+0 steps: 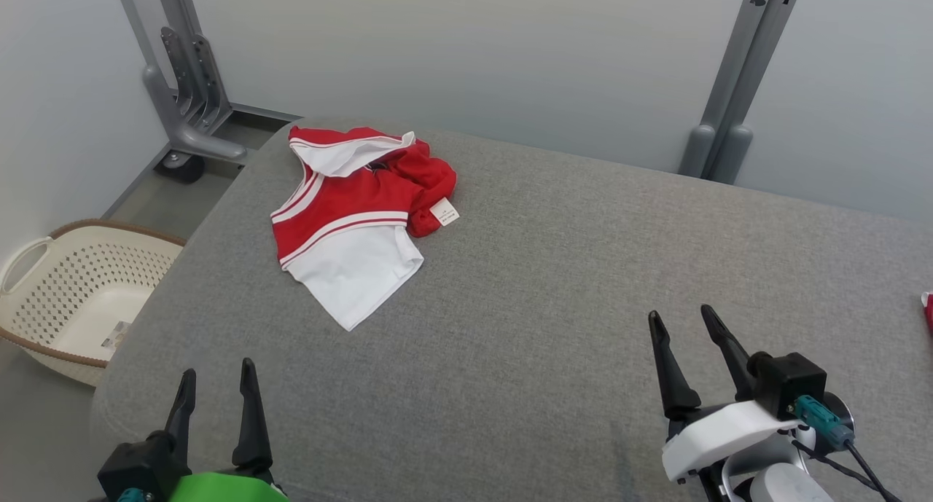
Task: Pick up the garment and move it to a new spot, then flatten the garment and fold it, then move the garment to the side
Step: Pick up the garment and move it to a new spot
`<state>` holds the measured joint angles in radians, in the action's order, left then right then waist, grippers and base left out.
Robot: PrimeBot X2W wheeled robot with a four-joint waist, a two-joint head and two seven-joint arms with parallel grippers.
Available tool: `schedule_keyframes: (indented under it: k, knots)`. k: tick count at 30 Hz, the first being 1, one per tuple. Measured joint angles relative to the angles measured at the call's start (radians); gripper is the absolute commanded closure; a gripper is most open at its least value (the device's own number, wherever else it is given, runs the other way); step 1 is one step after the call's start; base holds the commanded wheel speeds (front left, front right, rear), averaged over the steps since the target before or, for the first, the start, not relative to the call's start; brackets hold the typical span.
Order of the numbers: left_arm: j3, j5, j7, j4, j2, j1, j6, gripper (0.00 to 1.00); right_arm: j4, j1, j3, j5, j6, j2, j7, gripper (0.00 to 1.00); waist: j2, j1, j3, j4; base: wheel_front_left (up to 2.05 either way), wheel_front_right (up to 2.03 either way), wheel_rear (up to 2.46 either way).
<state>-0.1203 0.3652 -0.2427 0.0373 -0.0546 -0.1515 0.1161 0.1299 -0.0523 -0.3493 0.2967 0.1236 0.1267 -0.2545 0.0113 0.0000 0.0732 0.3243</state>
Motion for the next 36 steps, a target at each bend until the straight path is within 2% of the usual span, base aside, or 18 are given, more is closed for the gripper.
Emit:
schedule_keyframes:
  k: [8, 14, 24, 28, 29, 36]
  knots:
    - [-0.014, -0.002, 0.02, -0.021, -0.014, 0.01, 0.0, 0.0, -0.001, -0.001, 0.016, -0.002, 0.0, 0.001, 0.001, 0.0, 0.0, 0.0, -0.014, -0.024, 0.0, 0.0, 0.0]
    - [-0.016, -0.021, 0.071, -0.059, -0.046, 0.128, -0.001, 0.0, -0.026, 0.0, 0.027, -0.024, 0.0, 0.013, 0.01, 0.0, 0.0, 0.0, -0.043, -0.047, 0.0, 0.0, 0.0]
    - [0.006, -0.008, 0.21, -0.038, -0.088, 0.384, -0.003, 0.0, -0.083, 0.031, 0.05, -0.065, 0.001, 0.04, 0.032, 0.0, 0.0, 0.0, -0.115, -0.098, 0.0, 0.0, 0.0]
    - [0.039, -0.008, 0.29, 0.004, -0.156, 0.536, -0.012, 0.0, -0.117, 0.052, 0.07, -0.08, 0.001, 0.059, 0.049, 0.0, 0.0, 0.0, -0.167, -0.14, 0.0, 0.0, 0.0]
    - [0.039, -0.008, 0.29, 0.004, -0.156, 0.536, -0.012, 0.0, -0.117, 0.052, 0.07, -0.08, 0.001, 0.059, 0.049, 0.0, 0.0, 0.0, -0.167, -0.14, 0.0, 0.0, 0.0]
    - [0.123, 0.081, 0.454, 0.133, -0.186, 0.656, -0.012, 0.0, -0.185, 0.098, 0.127, -0.114, 0.001, 0.091, 0.059, 0.0, 0.0, 0.0, -0.26, -0.224, 0.0, 0.0, 0.0]
